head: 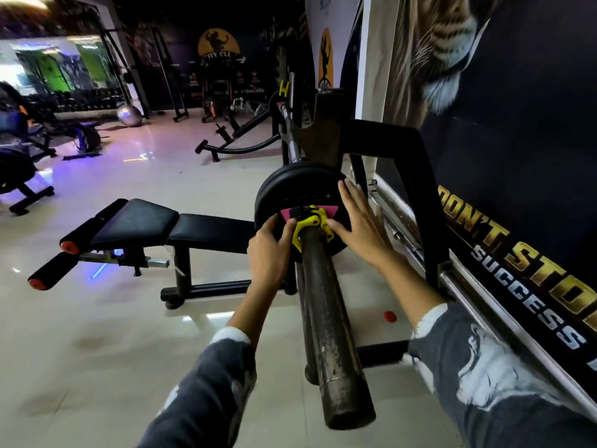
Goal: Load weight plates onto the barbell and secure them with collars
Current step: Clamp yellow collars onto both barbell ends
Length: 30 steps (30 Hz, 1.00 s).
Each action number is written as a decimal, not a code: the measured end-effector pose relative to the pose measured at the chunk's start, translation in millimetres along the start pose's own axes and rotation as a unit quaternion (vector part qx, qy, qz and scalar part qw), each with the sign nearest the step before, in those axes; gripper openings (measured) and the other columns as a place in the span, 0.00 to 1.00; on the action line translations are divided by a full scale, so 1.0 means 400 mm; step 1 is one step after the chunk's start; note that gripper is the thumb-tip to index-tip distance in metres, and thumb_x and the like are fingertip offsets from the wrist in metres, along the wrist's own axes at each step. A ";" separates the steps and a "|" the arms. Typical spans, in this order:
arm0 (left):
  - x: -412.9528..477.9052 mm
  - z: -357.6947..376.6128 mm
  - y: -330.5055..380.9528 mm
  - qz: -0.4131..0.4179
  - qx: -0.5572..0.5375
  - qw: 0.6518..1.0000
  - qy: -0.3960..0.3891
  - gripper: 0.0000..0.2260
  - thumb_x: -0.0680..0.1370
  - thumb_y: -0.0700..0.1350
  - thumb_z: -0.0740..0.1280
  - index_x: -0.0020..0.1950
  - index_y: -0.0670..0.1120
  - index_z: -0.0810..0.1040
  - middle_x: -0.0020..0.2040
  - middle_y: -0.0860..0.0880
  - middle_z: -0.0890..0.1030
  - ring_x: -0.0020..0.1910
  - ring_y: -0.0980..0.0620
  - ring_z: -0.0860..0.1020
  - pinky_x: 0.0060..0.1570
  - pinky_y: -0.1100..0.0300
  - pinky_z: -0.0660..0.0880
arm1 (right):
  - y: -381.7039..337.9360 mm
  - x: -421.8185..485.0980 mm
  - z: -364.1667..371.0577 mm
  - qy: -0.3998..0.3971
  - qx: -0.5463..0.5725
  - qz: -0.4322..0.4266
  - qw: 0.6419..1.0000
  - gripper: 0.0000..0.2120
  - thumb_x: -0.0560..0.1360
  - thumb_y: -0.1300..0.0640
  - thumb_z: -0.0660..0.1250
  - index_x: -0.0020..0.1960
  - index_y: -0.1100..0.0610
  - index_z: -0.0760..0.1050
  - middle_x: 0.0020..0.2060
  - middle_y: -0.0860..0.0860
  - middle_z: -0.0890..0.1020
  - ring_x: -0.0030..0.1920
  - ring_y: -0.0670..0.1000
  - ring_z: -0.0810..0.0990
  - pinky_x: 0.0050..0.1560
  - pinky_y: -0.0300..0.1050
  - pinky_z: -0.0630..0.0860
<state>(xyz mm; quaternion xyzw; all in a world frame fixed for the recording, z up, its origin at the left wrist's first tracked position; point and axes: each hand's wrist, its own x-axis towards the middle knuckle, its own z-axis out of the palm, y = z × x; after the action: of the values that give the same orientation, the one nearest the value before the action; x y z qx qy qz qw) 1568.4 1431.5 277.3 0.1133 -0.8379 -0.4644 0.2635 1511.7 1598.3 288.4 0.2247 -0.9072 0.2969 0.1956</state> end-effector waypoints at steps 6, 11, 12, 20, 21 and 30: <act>-0.169 -0.030 -0.084 0.208 0.127 0.970 0.007 0.28 0.79 0.56 0.58 0.75 0.45 0.56 0.76 0.46 0.56 0.75 0.53 0.47 0.74 0.53 0.47 | -0.013 -0.262 0.014 0.041 -0.034 -0.007 0.999 0.33 0.78 0.43 0.57 0.74 0.48 0.43 0.74 0.45 0.45 0.75 0.48 0.42 0.75 0.61 0.45; -0.319 -0.076 -0.079 0.239 0.125 0.963 -0.007 0.29 0.79 0.59 0.52 0.75 0.45 0.55 0.76 0.45 0.57 0.75 0.52 0.49 0.74 0.51 0.49 | -0.068 -0.432 -0.016 0.053 -0.026 0.021 0.998 0.33 0.76 0.37 0.49 0.75 0.50 0.45 0.75 0.45 0.47 0.75 0.46 0.43 0.75 0.56 0.42; -0.351 -0.084 -0.073 0.241 0.120 0.963 -0.009 0.28 0.79 0.58 0.52 0.75 0.45 0.56 0.76 0.45 0.58 0.75 0.52 0.50 0.74 0.51 0.49 | -0.083 -0.461 -0.025 0.056 -0.019 0.024 0.998 0.32 0.76 0.37 0.49 0.75 0.50 0.45 0.74 0.44 0.47 0.75 0.46 0.43 0.75 0.55 0.41; -0.581 -0.155 -0.044 0.223 0.106 0.969 -0.004 0.27 0.79 0.56 0.52 0.75 0.44 0.57 0.76 0.45 0.58 0.75 0.52 0.52 0.75 0.55 0.47 | -0.176 -0.677 -0.069 0.069 0.058 0.045 0.995 0.30 0.77 0.42 0.53 0.75 0.52 0.49 0.75 0.47 0.52 0.74 0.45 0.44 0.74 0.52 0.42; -0.620 -0.168 -0.044 0.217 0.109 0.970 -0.001 0.27 0.79 0.56 0.52 0.75 0.44 0.56 0.76 0.44 0.59 0.75 0.53 0.51 0.74 0.57 0.46 | -0.186 -0.709 -0.068 0.062 0.059 0.048 0.995 0.32 0.76 0.40 0.52 0.75 0.53 0.50 0.75 0.49 0.52 0.74 0.45 0.44 0.74 0.52 0.42; -0.866 -0.310 -0.177 0.113 0.184 0.976 -0.016 0.26 0.80 0.54 0.53 0.74 0.43 0.57 0.75 0.45 0.60 0.75 0.52 0.53 0.74 0.56 0.48 | -0.292 -0.937 0.057 -0.056 0.018 0.052 0.997 0.29 0.79 0.45 0.55 0.75 0.53 0.49 0.76 0.50 0.52 0.73 0.44 0.41 0.73 0.46 0.35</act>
<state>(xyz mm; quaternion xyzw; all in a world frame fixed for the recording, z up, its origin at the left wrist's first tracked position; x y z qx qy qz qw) 1921.8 1454.6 154.8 0.0569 -0.9205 -0.2709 0.2758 1876.1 1609.1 141.0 0.1967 -0.9217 0.3102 0.1246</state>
